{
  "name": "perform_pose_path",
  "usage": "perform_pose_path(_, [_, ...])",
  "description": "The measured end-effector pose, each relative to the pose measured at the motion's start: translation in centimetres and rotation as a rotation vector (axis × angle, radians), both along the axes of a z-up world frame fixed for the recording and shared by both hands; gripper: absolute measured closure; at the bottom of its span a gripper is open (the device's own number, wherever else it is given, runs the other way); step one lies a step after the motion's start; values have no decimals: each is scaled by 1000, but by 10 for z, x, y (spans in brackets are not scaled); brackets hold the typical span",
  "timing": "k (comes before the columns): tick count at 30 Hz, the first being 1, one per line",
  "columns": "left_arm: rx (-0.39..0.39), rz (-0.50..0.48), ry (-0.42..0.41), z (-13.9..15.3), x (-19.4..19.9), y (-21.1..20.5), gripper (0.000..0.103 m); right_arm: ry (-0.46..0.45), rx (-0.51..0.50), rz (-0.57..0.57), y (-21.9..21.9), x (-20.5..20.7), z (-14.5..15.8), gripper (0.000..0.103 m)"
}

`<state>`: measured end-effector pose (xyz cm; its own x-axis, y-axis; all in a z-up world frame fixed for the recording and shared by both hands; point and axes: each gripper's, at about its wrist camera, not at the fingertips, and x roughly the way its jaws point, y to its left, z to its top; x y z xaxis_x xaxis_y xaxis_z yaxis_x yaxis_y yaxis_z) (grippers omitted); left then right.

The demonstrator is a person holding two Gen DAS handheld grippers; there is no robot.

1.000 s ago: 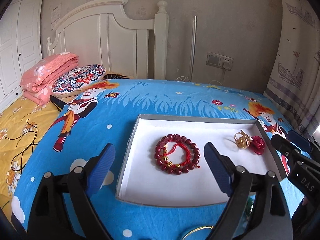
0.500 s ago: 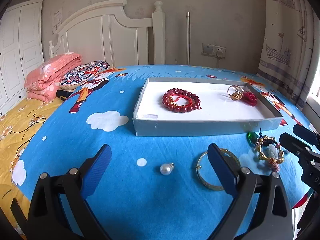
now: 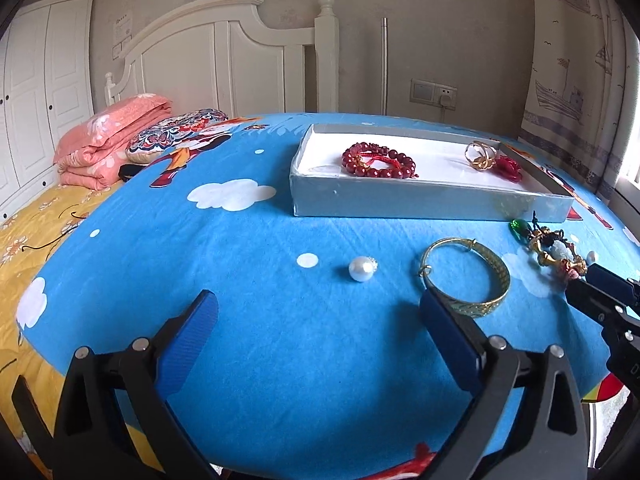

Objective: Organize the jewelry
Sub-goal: 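Move the right tool toward the gold bamboo bracelet with jade pendant, then grasp the bracelet's pink knot with the right tool and lift it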

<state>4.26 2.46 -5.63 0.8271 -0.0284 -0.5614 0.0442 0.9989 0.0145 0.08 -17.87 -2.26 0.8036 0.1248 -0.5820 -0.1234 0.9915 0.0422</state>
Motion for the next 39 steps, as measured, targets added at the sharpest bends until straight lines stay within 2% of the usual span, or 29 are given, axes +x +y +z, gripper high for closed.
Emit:
perform_pose_path(7, [22, -15, -37, -3, -3, -1, 4, -7, -41, 29, 13, 2, -1, 66])
perform_pose_path(25, [13, -29, -58, -6, -5, 2, 4, 0, -45, 13, 23, 14, -1, 65])
perform_pose_path(26, [10, -30, -57, -6, -5, 2, 4, -4, -45, 5, 23, 15, -1, 66])
perform_pose_path(27, [10, -32, -56, -6, -6, 2, 4, -9, -43, 0, 22, 15, -1, 71])
perform_pose_path(28, [10, -34, -54, -6, -5, 3, 4, -13, -37, 5, 21, 15, -1, 86])
perform_pose_path(32, [11, -36, -45, -5, -6, 3, 4, -45, -53, 8, 18, 7, 3, 86])
perform_pose_path(35, [37, -42, -42, -1, -7, -1, 5, -36, -68, 33, 18, 0, 2, 86])
perform_pose_path(39, [60, -91, -67, 7, -15, -14, 5, -32, -61, 82, 15, -11, 3, 86])
